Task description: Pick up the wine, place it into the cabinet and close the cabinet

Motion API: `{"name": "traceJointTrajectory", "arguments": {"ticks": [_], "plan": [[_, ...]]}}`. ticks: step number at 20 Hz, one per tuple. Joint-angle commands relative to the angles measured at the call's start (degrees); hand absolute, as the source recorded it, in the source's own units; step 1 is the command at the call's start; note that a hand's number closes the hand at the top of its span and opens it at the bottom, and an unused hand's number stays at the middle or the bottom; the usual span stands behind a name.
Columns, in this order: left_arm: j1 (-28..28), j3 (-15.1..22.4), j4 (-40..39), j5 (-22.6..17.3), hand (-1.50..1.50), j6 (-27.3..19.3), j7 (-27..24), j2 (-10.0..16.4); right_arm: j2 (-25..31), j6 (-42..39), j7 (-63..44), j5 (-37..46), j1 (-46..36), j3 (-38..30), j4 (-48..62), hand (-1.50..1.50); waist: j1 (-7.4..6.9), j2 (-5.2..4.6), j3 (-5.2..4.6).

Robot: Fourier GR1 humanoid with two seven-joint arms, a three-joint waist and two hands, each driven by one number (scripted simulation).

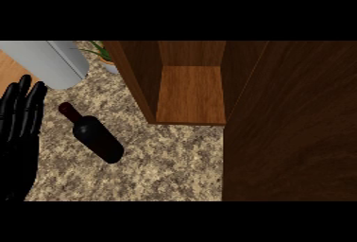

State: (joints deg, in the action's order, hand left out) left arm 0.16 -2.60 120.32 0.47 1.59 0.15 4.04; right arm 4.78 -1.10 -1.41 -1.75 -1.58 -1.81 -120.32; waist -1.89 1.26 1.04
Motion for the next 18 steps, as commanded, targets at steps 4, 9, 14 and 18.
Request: {"name": "traceJointTrajectory", "arguments": {"ticks": [4,9,14,18], "plan": [[-0.3,-7.1,0.7,1.0,-1.5,-7.2,9.4,-0.4,-0.5,-0.7,-2.3,0.4,5.0,2.8,-7.3,-1.5,2.21,-1.09,-1.04],[-0.4,-6.8,0.1,-4.5,-1.5,-18.4,19.3,-3.9,1.7,-7.3,-7.3,-3.4,9.1,9.5,-10.8,-1.5,2.24,-0.98,-1.06],[-6.3,-5.8,6.2,0.5,-1.5,-23.3,31.1,-3.6,3.1,-5.4,-18.5,-5.8,6.9,8.5,-20.7,-1.5,2.09,-1.15,-1.03],[-12.5,-5.2,5.2,3.4,-1.5,-25.8,36.6,-1.7,3.1,-1.6,-29.2,-6.6,0.2,8.9,-25.5,-1.5,2.0,-1.23,-1.06]]}}
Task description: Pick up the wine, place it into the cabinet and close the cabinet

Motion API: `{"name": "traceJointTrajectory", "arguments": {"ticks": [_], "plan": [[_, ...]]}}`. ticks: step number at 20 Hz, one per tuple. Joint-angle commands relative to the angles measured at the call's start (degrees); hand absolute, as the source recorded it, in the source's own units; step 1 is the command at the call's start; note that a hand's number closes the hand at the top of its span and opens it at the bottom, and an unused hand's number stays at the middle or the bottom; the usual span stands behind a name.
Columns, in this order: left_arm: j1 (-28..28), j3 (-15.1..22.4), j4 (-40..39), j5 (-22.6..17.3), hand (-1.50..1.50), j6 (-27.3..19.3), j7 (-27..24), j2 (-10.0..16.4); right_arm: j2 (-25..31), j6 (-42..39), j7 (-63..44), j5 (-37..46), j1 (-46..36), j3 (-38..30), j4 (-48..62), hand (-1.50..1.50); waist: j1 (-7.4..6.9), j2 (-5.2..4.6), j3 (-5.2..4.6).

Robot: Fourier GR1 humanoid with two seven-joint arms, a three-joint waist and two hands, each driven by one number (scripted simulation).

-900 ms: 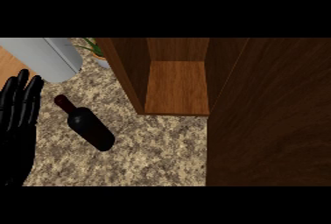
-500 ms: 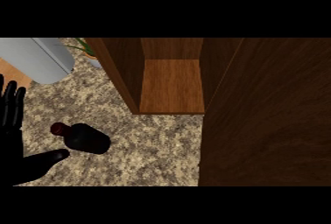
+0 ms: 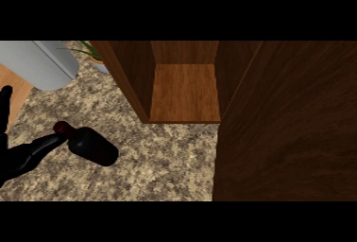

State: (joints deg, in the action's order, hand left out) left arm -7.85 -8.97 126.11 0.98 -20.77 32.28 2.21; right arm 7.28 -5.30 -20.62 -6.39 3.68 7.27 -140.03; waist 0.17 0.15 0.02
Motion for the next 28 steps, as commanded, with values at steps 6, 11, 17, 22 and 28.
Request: {"name": "traceJointTrajectory", "arguments": {"ticks": [6,11,17,22,28], "plan": [[-6.5,2.0,6.7,6.1,-1.5,-5.1,15.9,2.8,1.3,4.0,-16.1,-1.7,-8.6,-0.5,-8.1,-1.5,-0.18,-0.01,-0.02],[-10.8,3.0,5.4,10.6,-1.5,-7.3,22.3,4.1,0.7,6.7,-20.7,-0.1,-13.3,-0.1,-8.6,-1.5,-0.06,0.0,-0.01],[-14.3,-0.4,-1.7,8.3,-1.5,-6.9,19.5,5.1,1.2,9.0,-27.7,1.2,-17.6,0.6,-11.2,-1.5,0.17,-0.01,-0.04],[-10.9,-0.6,-2.8,7.1,-1.5,-6.5,16.0,4.0,2.4,11.5,-34.3,2.1,-23.5,-0.1,-12.4,-1.5,0.16,0.04,-0.09],[-10.4,1.7,-8.5,10.7,-1.5,-9.3,10.0,1.3,4.4,9.2,-33.4,-5.5,-26.1,-8.3,-9.7,-1.5,0.38,-0.09,-0.02]]}}
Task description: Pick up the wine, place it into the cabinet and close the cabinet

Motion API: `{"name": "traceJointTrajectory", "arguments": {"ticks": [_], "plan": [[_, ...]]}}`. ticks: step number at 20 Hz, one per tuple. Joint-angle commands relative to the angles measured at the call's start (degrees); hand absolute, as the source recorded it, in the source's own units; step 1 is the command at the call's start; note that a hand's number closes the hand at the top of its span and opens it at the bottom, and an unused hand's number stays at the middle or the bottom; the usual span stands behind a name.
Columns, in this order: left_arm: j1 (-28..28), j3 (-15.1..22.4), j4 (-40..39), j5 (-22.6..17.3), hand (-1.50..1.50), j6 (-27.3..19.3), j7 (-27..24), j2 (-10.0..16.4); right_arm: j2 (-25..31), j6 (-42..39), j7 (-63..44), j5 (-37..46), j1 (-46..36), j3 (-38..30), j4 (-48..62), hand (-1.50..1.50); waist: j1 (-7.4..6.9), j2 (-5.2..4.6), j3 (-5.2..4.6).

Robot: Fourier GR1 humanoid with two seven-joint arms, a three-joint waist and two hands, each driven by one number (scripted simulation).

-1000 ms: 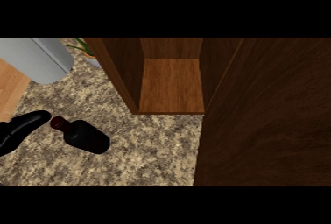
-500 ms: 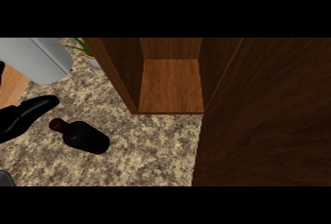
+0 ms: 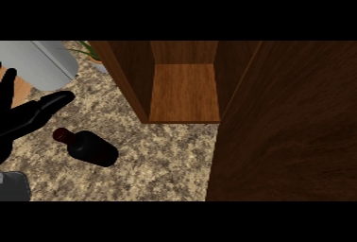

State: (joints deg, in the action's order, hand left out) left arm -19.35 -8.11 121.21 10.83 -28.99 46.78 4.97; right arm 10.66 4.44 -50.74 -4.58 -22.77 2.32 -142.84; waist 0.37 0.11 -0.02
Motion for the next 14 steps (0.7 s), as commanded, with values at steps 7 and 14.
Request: {"name": "traceJointTrajectory", "arguments": {"ticks": [7,14], "plan": [[7.1,-2.3,-6.1,-3.5,-1.5,1.0,-10.9,-1.5,1.8,2.4,-11.8,-4.2,-5.5,-0.8,-9.4,-1.5,0.19,0.12,-0.05],[7.6,-4.1,-10.7,-6.3,-1.5,1.9,-13.3,-0.9,0.7,2.2,-7.8,-4.5,-6.0,-2.5,-5.8,-1.5,-0.08,-0.02,-0.01]]}}
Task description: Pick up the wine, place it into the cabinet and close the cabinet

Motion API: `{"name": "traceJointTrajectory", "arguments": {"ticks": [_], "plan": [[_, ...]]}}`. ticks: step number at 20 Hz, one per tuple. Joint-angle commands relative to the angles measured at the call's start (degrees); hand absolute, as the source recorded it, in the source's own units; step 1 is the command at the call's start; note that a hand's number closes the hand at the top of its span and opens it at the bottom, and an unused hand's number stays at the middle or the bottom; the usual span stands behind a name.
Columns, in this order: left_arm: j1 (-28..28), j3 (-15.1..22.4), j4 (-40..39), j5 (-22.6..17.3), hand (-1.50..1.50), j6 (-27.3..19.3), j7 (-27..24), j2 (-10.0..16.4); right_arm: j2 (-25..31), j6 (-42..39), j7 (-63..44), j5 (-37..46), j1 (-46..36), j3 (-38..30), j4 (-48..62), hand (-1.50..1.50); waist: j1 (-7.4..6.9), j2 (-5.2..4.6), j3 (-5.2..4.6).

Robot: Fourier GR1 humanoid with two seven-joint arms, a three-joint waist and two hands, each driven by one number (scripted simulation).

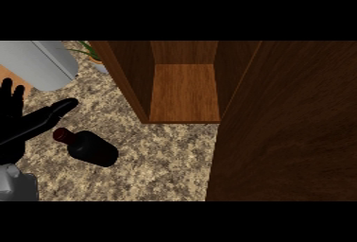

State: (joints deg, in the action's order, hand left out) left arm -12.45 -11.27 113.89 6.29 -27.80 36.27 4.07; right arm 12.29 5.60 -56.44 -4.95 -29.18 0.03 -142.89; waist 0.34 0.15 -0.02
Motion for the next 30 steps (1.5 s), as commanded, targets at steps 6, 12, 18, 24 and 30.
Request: {"name": "traceJointTrajectory", "arguments": {"ticks": [6,12,18,24,30], "plan": [[8.6,1.0,-3.1,-2.6,-1.5,1.7,-9.4,-3.4,-1.3,1.9,-2.5,-1.3,-1.4,1.8,-5.0,-1.5,-0.31,-0.04,-0.01],[14.3,4.2,-7.9,-6.6,-1.5,-1.1,-17.6,-4.0,0.9,0.5,-4.1,-6.3,-0.7,-2.6,-6.9,-1.5,-0.1,-0.03,0.01],[15.9,1.8,-11.0,-11.3,-1.5,3.6,-22.1,-3.8,0.8,1.3,-3.8,-5.0,-2.3,-2.0,-4.4,-1.5,-0.29,-0.04,0.0],[18.6,3.0,-17.1,-14.3,-1.5,3.2,-28.3,-4.1,0.1,3.6,-7.2,-2.1,-5.7,1.7,-4.4,-1.5,-0.26,0.03,-0.04],[23.0,2.7,-20.7,-18.6,-1.5,5.9,-35.3,-4.1,1.3,5.2,-10.8,-0.1,-8.3,2.6,-7.5,-1.5,-0.19,0.12,-0.04]]}}
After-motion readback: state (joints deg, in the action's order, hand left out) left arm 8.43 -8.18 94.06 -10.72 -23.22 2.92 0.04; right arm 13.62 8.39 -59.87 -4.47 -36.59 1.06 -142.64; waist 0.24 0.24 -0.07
